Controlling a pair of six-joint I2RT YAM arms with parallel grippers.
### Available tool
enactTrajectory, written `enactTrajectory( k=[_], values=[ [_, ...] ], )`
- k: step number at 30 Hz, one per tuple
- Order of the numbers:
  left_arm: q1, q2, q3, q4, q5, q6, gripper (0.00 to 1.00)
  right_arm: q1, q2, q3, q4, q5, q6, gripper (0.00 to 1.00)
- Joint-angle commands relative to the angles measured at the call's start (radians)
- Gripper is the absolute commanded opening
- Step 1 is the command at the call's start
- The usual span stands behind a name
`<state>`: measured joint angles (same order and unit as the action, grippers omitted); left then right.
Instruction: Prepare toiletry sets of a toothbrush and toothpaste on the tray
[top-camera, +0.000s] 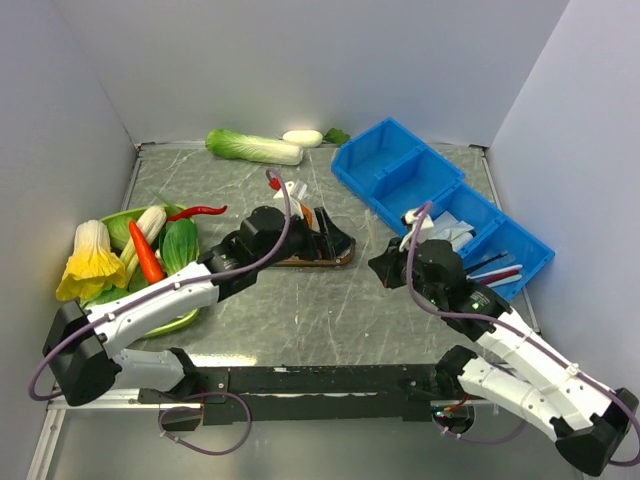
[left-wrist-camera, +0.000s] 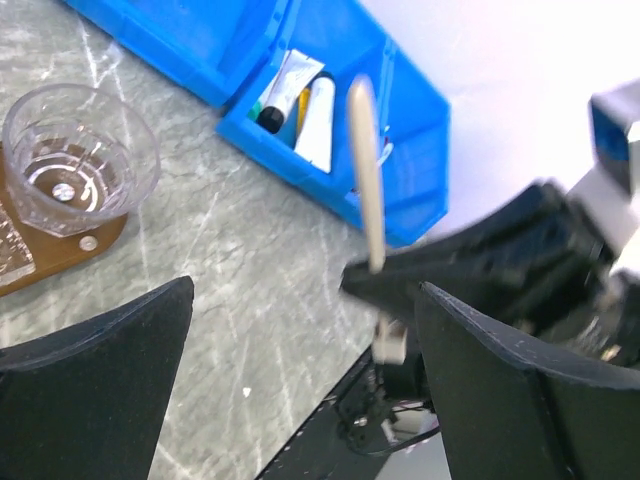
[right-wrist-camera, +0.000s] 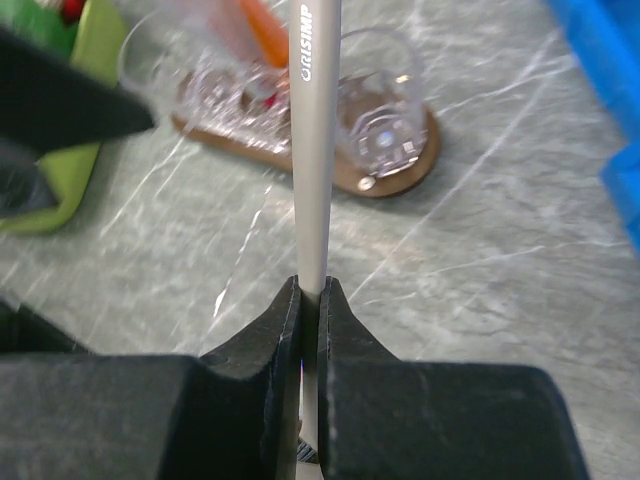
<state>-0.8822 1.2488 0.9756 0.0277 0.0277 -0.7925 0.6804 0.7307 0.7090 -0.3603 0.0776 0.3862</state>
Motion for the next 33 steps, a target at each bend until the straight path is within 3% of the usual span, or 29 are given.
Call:
enactTrajectory(
  k=[1,5,9,17,18,24,27,30,31,32,33],
  values=[
    [0.032,0.029,0.064,0.071,0.1,-0.056,0.96,0.08,0.028,0.081,0.0,-0.007,-0.026,0.0],
    [0.052,0.05,0.071,0.087,0.115,-0.083,0.95,0.146,0.045,0.106,0.001,-0.021,-0.038,0.0],
    [0.069,0.067,0.051,0.13,0.155,-0.128,0.86,0.195,0.061,0.125,-0.011,-0.019,-0.052,0.0],
    [0.074,0.095,0.023,0.173,0.236,-0.194,0.47,0.272,0.122,0.17,-0.057,0.039,-0.055,0.0],
    [0.074,0.086,0.014,0.184,0.235,-0.203,0.37,0.275,0.127,0.175,-0.06,0.045,-0.053,0.0],
    [0.074,0.09,0.005,0.187,0.239,-0.232,0.05,0.278,0.134,0.199,-0.083,0.07,-0.05,0.0],
    [0.075,0.095,0.009,0.179,0.235,-0.244,0.01,0.277,0.128,0.196,-0.08,0.082,-0.035,0.0],
    [0.083,0.083,-0.006,0.173,0.196,-0.286,0.01,0.275,0.107,0.193,-0.085,0.102,-0.006,0.18],
    [0.086,0.077,-0.012,0.176,0.19,-0.297,0.01,0.275,0.099,0.19,-0.089,0.106,0.002,0.27],
    [0.088,0.071,-0.023,0.176,0.184,-0.313,0.01,0.275,0.09,0.184,-0.089,0.113,0.009,0.43],
    [0.089,0.058,-0.028,0.175,0.172,-0.32,0.01,0.277,0.069,0.178,-0.091,0.125,0.02,0.51]
  ],
)
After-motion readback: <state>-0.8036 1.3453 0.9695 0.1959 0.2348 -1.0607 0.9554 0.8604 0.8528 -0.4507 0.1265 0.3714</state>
